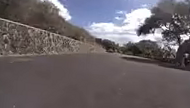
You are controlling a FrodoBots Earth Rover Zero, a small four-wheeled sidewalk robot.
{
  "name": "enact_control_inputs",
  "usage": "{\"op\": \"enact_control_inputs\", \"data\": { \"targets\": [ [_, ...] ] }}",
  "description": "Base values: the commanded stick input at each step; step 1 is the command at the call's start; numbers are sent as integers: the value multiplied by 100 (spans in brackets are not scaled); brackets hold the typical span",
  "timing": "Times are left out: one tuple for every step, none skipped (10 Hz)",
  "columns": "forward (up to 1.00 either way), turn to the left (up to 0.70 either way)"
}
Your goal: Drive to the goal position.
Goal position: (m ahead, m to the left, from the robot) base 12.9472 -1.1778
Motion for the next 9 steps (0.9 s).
{"op": "enact_control_inputs", "data": {
  "targets": [
    [85, 1],
    [85, 1],
    [85, 1],
    [85, 1],
    [85, 1],
    [85, 1],
    [85, 1],
    [85, 1],
    [85, 1]
  ]
}}
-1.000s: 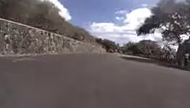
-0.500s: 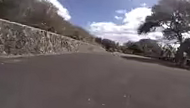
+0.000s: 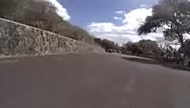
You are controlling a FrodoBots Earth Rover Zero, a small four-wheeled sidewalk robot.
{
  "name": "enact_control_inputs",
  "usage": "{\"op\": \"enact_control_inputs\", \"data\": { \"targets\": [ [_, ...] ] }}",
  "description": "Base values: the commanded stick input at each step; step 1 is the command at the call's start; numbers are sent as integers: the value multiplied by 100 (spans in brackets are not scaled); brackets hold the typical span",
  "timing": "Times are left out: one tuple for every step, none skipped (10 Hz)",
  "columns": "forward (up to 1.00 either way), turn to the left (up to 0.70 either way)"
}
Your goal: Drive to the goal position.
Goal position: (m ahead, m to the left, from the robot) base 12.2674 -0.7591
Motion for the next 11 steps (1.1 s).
{"op": "enact_control_inputs", "data": {
  "targets": [
    [85, 1],
    [85, 1],
    [85, 1],
    [85, 1],
    [85, 1],
    [85, 1],
    [85, 1],
    [85, 1],
    [85, 1],
    [85, 1],
    [85, 1]
  ]
}}
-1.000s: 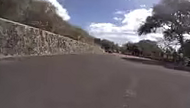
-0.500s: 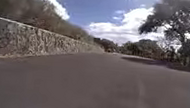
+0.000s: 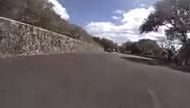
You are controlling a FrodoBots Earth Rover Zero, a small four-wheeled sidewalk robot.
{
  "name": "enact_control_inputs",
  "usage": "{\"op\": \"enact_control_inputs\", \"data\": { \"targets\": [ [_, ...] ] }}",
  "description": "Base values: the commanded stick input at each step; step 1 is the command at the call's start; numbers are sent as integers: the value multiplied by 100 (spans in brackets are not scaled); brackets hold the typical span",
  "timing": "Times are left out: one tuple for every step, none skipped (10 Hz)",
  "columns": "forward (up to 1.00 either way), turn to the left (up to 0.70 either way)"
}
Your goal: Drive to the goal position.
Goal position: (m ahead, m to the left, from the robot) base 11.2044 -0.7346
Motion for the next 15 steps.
{"op": "enact_control_inputs", "data": {
  "targets": [
    [85, 1],
    [85, 1],
    [85, 1],
    [85, 1],
    [85, 1],
    [85, 1],
    [85, 1],
    [85, 1],
    [85, 1],
    [85, 1],
    [85, 1],
    [85, 1],
    [85, 1],
    [85, 1],
    [85, 1]
  ]
}}
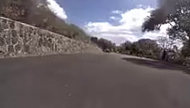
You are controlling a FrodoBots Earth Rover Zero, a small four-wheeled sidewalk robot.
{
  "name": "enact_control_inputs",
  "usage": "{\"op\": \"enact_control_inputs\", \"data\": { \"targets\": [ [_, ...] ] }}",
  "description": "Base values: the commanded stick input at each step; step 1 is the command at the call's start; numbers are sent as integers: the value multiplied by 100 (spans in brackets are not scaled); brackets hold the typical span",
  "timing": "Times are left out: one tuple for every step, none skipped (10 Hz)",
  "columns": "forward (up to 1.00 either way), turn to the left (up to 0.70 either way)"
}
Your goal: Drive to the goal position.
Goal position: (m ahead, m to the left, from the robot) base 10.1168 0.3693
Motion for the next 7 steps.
{"op": "enact_control_inputs", "data": {
  "targets": [
    [85, 1],
    [85, 1],
    [85, 1],
    [85, 1],
    [85, 1],
    [85, 1],
    [85, 1]
  ]
}}
